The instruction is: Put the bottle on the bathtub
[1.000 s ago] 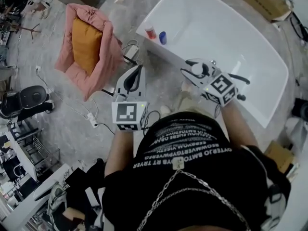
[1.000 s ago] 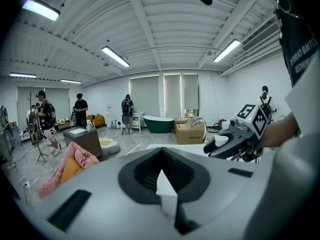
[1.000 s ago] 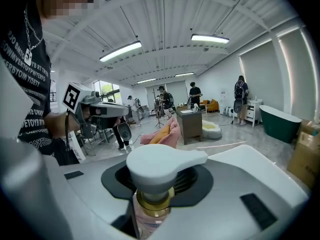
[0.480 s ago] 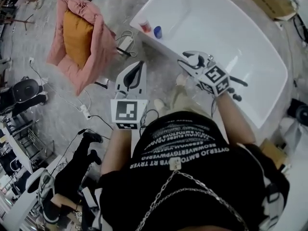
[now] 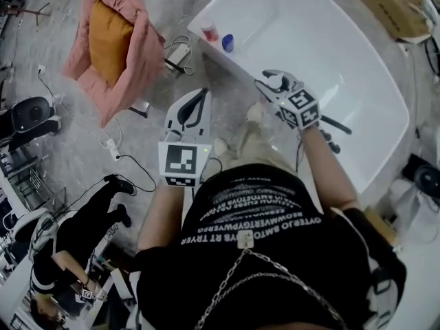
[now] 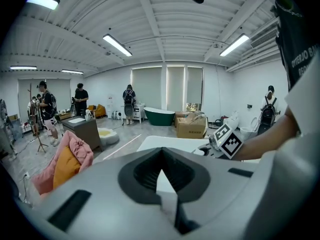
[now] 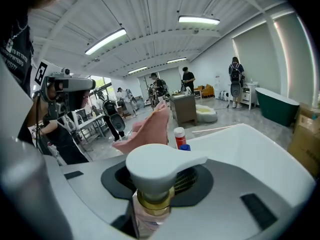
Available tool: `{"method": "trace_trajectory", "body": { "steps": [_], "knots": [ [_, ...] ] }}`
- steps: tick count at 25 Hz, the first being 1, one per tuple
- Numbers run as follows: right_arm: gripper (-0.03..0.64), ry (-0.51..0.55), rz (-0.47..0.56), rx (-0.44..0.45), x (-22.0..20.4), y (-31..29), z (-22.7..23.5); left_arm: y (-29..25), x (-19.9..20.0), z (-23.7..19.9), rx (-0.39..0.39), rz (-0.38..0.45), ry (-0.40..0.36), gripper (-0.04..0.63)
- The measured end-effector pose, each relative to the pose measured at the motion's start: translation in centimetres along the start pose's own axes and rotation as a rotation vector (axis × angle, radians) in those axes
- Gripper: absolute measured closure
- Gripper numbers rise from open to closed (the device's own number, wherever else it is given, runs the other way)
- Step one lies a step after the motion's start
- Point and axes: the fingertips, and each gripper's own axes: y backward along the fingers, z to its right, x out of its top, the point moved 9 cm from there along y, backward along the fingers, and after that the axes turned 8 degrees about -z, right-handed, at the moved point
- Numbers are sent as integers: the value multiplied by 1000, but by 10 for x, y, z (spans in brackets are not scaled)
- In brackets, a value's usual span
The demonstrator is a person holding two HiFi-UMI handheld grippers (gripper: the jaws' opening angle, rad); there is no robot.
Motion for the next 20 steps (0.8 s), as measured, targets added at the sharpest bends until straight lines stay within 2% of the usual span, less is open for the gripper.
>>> {"method": "trace_trajectory", "body": {
  "steps": [20],
  "knots": [
    [480, -14, -140, -32, -24, -86, 67, 6, -18, 1, 56, -58, 59, 598]
  ]
}}
